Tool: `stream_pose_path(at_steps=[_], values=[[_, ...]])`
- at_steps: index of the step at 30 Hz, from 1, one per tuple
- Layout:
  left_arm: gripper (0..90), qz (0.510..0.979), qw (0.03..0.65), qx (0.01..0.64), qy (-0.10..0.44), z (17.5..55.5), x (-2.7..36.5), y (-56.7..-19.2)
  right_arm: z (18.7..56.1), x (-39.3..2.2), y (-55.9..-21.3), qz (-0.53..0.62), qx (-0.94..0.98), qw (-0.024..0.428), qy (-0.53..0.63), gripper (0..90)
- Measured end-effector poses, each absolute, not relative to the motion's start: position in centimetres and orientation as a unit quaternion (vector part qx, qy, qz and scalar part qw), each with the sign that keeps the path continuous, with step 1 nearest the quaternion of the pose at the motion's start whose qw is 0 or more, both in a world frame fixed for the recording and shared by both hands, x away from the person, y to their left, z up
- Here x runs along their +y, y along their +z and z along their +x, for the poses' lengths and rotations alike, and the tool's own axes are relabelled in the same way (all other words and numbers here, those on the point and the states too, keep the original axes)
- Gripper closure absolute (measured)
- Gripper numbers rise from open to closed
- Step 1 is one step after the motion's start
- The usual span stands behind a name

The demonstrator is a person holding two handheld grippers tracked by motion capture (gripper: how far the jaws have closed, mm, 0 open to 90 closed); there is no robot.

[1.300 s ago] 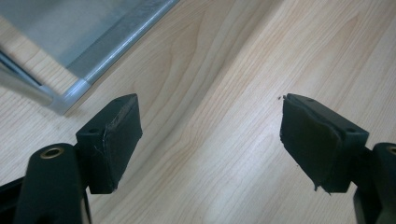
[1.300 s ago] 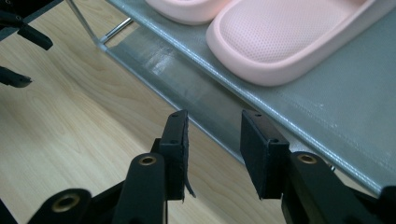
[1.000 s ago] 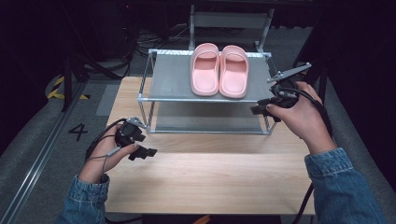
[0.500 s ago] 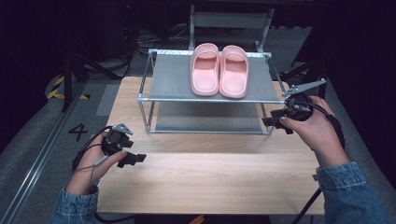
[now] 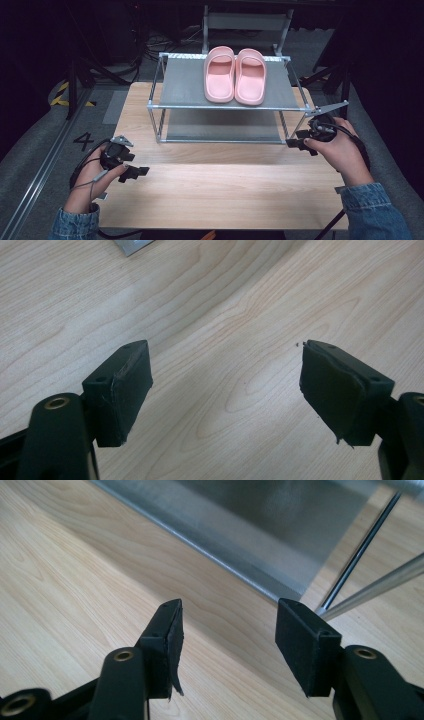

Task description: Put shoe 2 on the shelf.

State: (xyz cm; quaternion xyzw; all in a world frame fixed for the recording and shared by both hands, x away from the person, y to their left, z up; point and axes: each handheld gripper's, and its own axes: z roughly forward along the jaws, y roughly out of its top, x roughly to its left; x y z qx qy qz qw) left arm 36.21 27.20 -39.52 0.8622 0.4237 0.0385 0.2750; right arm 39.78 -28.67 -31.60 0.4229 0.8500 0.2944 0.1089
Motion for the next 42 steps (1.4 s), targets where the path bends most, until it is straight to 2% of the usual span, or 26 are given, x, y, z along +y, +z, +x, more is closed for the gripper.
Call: stream_pose_path(at_steps=[6, 27, 36, 42], values=[[21.9, 0.866, 0.261, 0.424, 0.040, 36.6, 27.3, -40.3, 39.9, -29.5, -33.6, 0.424, 0.852, 0.112, 0.286, 41.0], [20.7, 0.868, 0.262, 0.420, 0.041, 38.4, 28.4, -43.0, 39.4, -33.0, -40.9, 0.420, 0.857, 0.101, 0.280, 37.0], [19.4, 0.863, 0.271, 0.424, 0.048, 38.6, 28.8, -43.3, 39.2, -34.0, -42.9, 0.411, 0.855, 0.136, 0.285, 30.3], [19.2, 0.860, 0.275, 0.427, 0.045, 38.8, 28.8, -43.3, 39.1, -34.1, -43.5, 0.418, 0.850, 0.148, 0.286, 29.0]])
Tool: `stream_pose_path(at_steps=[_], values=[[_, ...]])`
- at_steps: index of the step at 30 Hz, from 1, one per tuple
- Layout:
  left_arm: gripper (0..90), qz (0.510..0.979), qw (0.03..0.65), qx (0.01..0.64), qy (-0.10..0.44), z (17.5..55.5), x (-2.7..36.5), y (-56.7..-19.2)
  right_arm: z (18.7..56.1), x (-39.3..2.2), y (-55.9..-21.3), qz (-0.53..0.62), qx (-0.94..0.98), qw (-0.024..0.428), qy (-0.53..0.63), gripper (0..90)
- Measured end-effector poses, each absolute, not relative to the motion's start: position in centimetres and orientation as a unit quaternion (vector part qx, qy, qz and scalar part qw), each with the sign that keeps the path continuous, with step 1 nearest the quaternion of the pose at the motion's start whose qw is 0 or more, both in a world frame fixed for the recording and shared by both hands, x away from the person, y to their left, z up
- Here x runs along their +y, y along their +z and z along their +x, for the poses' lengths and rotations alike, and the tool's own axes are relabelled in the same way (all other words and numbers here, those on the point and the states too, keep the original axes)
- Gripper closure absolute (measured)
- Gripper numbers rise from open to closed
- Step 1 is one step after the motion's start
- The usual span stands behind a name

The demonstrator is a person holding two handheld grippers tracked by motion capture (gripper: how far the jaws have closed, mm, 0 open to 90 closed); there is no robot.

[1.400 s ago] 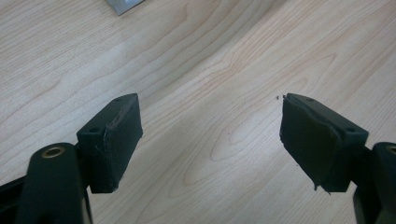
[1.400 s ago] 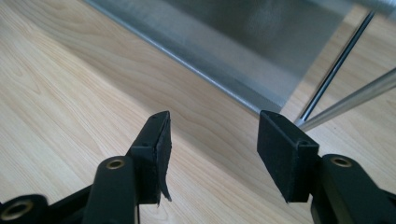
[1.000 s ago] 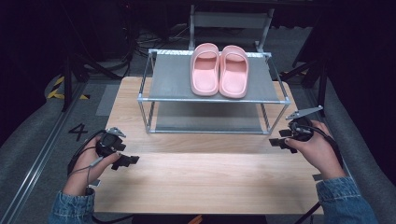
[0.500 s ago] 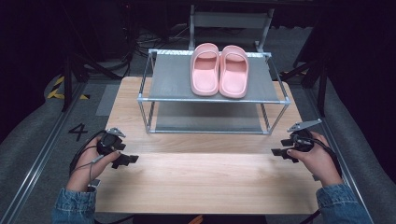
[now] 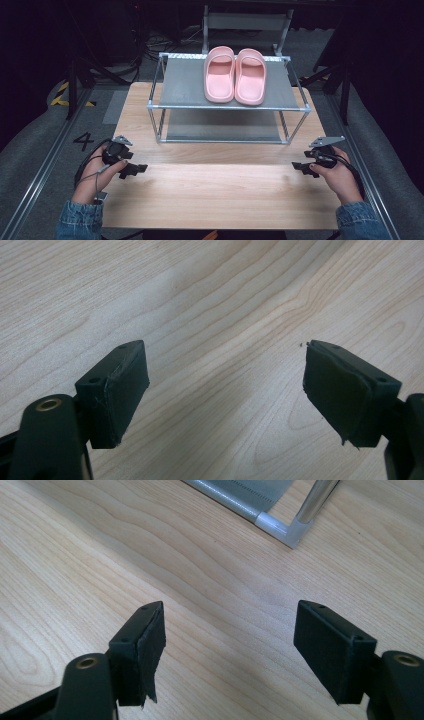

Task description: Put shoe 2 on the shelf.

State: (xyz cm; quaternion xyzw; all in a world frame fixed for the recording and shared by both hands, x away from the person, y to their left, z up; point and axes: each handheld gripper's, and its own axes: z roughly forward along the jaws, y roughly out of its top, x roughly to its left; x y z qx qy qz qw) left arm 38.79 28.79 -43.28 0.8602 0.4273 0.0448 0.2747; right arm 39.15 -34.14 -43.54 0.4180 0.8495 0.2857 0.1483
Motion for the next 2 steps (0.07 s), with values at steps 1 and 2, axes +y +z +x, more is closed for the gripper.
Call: stream_pose_path(at_steps=[1, 2], values=[[19.2, 0.861, 0.275, 0.426, 0.045, 38.84, 28.70, -43.31, 39.10, -34.12, -43.54, 0.416, 0.850, 0.146, 0.288, 28.6], [19.2, 0.861, 0.275, 0.426, 0.045, 38.84, 28.70, -43.31, 39.08, -34.11, -43.52, 0.416, 0.849, 0.145, 0.290, 28.6]])
